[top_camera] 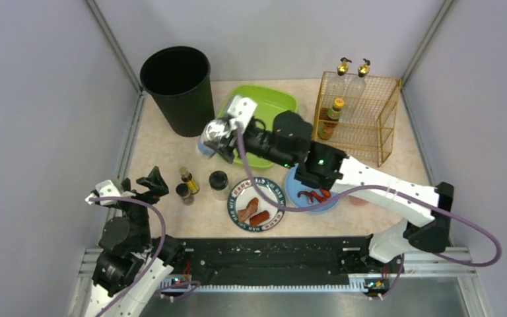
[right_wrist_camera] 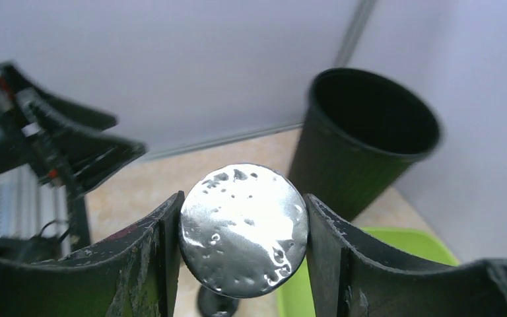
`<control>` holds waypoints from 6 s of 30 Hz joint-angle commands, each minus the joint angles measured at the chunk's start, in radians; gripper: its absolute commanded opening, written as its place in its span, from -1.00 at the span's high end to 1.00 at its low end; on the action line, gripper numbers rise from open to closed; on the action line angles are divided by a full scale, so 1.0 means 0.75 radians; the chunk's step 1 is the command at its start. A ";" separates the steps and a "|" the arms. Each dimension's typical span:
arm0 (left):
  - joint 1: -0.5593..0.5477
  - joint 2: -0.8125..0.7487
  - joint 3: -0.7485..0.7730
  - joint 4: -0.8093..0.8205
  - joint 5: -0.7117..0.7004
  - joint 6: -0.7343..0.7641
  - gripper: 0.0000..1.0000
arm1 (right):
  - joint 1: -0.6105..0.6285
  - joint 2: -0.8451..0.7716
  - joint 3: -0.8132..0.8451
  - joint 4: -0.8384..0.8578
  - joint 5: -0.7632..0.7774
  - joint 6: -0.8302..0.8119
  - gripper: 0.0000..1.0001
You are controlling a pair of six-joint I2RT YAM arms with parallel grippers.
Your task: Clear the kitchen counter
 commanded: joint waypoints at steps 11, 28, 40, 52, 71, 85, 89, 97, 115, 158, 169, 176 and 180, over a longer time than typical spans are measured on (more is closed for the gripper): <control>-0.001 -0.161 0.040 0.022 0.022 0.007 -0.94 | -0.603 -0.317 -0.043 -0.078 0.441 0.029 1.00; 0.000 -0.162 0.045 0.015 0.045 -0.001 -0.94 | -1.184 -0.344 -0.115 -0.171 0.578 0.249 1.00; -0.003 -0.163 0.045 0.011 0.049 -0.005 -0.94 | -1.341 -0.249 -0.242 -0.078 0.563 0.329 1.00; -0.002 -0.163 0.040 0.016 0.058 -0.003 -0.94 | -1.370 -0.127 -0.354 0.030 0.520 0.350 1.00; -0.003 -0.162 0.038 0.018 0.057 -0.001 -0.94 | -1.423 0.013 -0.504 0.139 0.421 0.427 1.00; -0.003 -0.162 0.036 0.020 0.054 0.001 -0.94 | -1.428 0.116 -0.580 0.188 0.361 0.476 1.00; -0.003 -0.161 0.037 0.021 0.051 0.003 -0.94 | -1.428 0.129 -0.589 0.184 0.364 0.475 0.67; -0.003 -0.161 0.033 0.024 0.051 0.004 -0.94 | -1.427 0.088 -0.602 0.179 0.371 0.460 0.08; -0.002 -0.161 0.033 0.025 0.051 0.007 -0.94 | -1.398 -0.235 -0.583 0.115 0.358 0.461 -0.62; -0.001 -0.161 0.022 0.033 0.039 0.015 -0.94 | -0.190 0.199 -0.247 -0.010 -0.228 0.359 -0.98; -0.002 -0.161 0.027 0.028 0.033 0.012 -0.94 | -0.095 0.365 -0.159 -0.064 -0.176 0.354 -0.98; -0.003 -0.161 0.029 0.026 0.037 0.011 -0.94 | -0.073 0.467 -0.115 -0.093 -0.092 0.338 -0.98; -0.003 -0.161 0.030 0.026 0.039 0.011 -0.95 | -0.071 0.503 -0.105 -0.096 -0.066 0.339 -0.98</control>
